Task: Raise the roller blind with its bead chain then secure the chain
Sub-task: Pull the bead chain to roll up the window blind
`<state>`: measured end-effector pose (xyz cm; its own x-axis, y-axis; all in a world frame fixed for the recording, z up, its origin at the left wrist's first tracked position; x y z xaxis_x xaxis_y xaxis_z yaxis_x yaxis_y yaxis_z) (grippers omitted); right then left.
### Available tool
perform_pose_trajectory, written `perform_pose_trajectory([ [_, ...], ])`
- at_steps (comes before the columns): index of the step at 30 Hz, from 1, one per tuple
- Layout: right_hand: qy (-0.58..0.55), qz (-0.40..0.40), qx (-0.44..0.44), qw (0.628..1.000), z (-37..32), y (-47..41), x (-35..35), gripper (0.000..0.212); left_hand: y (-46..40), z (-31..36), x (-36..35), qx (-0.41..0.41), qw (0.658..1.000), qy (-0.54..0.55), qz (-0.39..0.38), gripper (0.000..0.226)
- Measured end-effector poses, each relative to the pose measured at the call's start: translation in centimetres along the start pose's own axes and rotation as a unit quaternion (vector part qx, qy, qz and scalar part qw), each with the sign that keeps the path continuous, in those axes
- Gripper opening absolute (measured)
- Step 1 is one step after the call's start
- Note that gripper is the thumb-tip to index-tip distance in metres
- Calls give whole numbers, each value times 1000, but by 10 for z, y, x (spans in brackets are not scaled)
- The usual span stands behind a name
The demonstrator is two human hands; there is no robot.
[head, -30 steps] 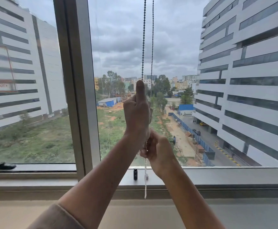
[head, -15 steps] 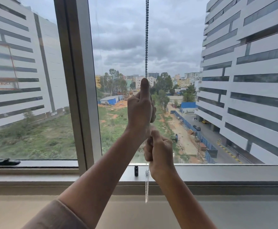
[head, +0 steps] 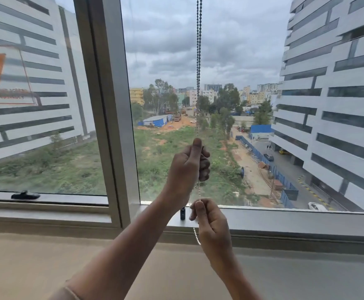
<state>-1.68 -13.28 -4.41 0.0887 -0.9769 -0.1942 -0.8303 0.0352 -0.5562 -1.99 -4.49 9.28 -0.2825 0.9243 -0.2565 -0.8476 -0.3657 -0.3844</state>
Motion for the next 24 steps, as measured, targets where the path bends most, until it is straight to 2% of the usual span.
perform_pose_trajectory([
  [7,168,-23,90,981,44,13,29,18,8,-26,-2,-41,996,-76,3,40],
  [13,210,-32,103,972,73,19,53,20,8,-50,-2,-36,995,-89,22,40],
  [17,223,-50,94,969,94,21,65,20,12,-80,16,-43,985,-155,66,42],
  [20,225,-71,70,969,111,21,70,18,18,-112,40,-9,974,-201,103,43],
  [24,236,-94,61,965,127,19,69,13,17,-158,76,46,962,-218,159,22],
])
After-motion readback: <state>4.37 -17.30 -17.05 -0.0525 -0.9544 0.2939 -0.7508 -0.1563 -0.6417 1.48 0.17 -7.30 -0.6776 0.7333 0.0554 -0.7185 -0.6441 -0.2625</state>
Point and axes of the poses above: each hand's wrist, its own y-axis away from the middle knuckle, its own x-axis out of the back of the hand, z = x × y, the point moved 2 cm from there along -y, towards the middle knuckle, and after that the axes turned 11 degrees about z, right-handed, at the moved point
